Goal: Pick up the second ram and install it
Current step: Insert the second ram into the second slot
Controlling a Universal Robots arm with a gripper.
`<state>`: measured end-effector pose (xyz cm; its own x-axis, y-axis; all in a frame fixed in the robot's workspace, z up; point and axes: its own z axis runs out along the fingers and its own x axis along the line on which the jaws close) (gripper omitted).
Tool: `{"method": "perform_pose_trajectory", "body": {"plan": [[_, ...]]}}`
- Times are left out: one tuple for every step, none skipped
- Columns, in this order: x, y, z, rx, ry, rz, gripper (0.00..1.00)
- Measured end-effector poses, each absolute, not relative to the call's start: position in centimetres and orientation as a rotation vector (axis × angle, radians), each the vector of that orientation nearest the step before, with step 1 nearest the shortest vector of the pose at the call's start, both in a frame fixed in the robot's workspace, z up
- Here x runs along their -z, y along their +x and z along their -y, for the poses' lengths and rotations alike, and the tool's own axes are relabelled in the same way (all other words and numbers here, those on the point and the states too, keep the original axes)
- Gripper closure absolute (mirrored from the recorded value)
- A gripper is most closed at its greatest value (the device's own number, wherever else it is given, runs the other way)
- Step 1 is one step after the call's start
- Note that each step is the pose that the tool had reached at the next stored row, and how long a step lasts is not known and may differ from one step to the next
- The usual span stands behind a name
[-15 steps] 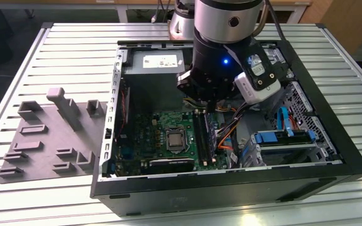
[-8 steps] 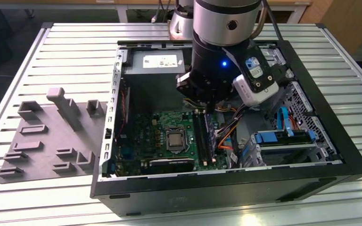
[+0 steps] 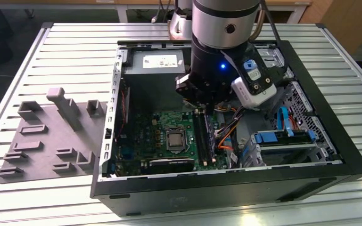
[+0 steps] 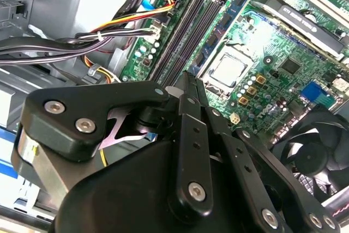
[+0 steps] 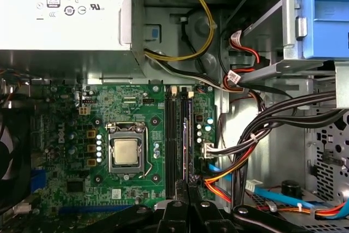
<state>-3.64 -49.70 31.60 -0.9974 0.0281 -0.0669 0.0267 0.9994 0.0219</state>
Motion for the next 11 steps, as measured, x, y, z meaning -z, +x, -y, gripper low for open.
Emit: {"method": "perform_pose_trajectory", "body": {"plan": [[-31.56,-3.65,49.70,-0.032,0.042,-3.074,0.88],[-31.53,-3.66,49.70,-0.032,0.042,-3.074,0.88],[-31.49,-3.66,49.70,-0.032,0.042,-3.074,0.88],[-31.45,-3.67,49.70,-0.032,0.042,-3.074,0.88],[-31.40,-3.68,49.70,-0.032,0.042,-3.074,0.88],[-31.35,-3.69,49.70,-0.032,0.042,-3.074,0.88],[-31.31,-3.70,49.70,-0.032,0.042,-3.073,0.88],[-31.27,-3.71,49.70,-0.032,0.042,-3.073,0.88],[-31.22,-3.72,49.70,-0.032,0.042,-3.073,0.88],[-31.17,-3.73,49.70,-0.032,0.042,-3.073,0.88],[-31.13,-3.74,49.70,-0.032,0.042,-3.073,0.88]]}}
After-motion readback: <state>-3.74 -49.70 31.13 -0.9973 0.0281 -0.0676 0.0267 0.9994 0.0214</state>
